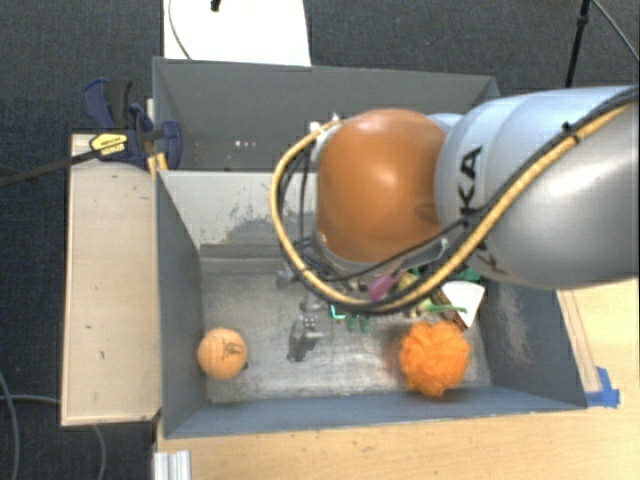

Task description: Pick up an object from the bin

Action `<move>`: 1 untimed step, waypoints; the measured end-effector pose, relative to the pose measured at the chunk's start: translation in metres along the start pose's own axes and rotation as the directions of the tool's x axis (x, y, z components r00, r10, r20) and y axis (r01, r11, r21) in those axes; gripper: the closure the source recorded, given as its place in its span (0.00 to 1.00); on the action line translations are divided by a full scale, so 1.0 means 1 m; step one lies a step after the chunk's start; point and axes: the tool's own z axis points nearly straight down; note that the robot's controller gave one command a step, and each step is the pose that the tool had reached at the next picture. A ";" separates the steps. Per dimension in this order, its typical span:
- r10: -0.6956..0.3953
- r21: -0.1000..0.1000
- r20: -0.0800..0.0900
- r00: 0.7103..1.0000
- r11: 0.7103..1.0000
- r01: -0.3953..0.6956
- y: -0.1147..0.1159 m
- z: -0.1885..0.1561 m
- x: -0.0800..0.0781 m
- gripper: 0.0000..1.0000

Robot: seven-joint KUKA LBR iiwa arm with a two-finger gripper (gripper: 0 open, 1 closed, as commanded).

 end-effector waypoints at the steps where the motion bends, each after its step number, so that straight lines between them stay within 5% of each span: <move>1: 0.005 -0.001 0.007 1.000 1.000 -0.005 -0.001 -0.003 -0.002 0.00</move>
Offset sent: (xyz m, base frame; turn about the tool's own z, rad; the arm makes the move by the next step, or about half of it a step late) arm -0.0093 0.0687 -0.1580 -0.2319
